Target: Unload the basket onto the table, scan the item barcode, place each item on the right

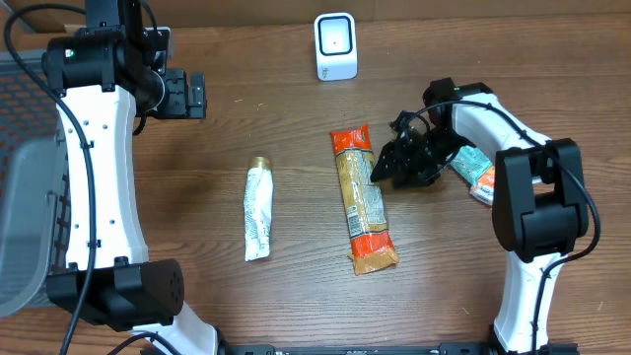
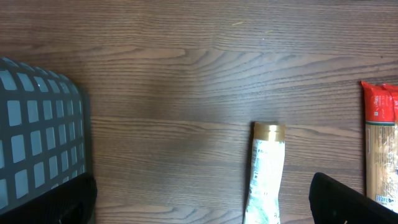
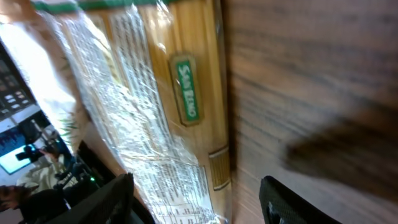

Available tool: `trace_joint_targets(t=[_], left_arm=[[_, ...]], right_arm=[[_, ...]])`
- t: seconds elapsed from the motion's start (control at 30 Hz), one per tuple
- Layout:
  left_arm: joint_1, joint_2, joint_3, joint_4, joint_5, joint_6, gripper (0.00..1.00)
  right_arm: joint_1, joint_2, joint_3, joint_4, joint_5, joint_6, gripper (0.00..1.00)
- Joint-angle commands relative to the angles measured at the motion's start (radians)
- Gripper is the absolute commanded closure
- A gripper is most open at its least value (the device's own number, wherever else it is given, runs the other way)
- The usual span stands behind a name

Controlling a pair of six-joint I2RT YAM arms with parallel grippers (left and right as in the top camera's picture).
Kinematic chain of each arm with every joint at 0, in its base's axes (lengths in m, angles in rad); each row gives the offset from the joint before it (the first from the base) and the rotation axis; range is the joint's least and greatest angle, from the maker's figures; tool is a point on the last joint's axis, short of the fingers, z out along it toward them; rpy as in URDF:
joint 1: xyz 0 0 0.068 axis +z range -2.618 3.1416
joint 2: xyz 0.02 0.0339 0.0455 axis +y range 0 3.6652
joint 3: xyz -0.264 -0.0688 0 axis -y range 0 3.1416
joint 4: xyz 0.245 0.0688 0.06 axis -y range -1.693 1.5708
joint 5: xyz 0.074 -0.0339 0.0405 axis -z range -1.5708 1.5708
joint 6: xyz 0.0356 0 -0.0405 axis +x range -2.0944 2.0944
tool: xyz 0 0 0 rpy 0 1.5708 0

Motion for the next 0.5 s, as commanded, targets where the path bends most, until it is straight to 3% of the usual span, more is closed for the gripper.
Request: trace_joint_targets(t=[0.0,0.33,0.47], left_arm=[[-0.007,0.012,0.002,0.000,-0.005,0.018,0.00],[-0.007,0.012,0.002,0.000,-0.005,0.018,0.00],[-0.007,0.012,0.002,0.000,-0.005,0.018,0.01]], right_arm=[[0.025,-0.023,-0.032,0.000,0.030,-0.007,0.33],[0.074,-0.023,-0.279,0.137,-0.079,0.007,0.32],[0.112,-0.023,-0.302,0.199,-0.087,0.091,0.34]])
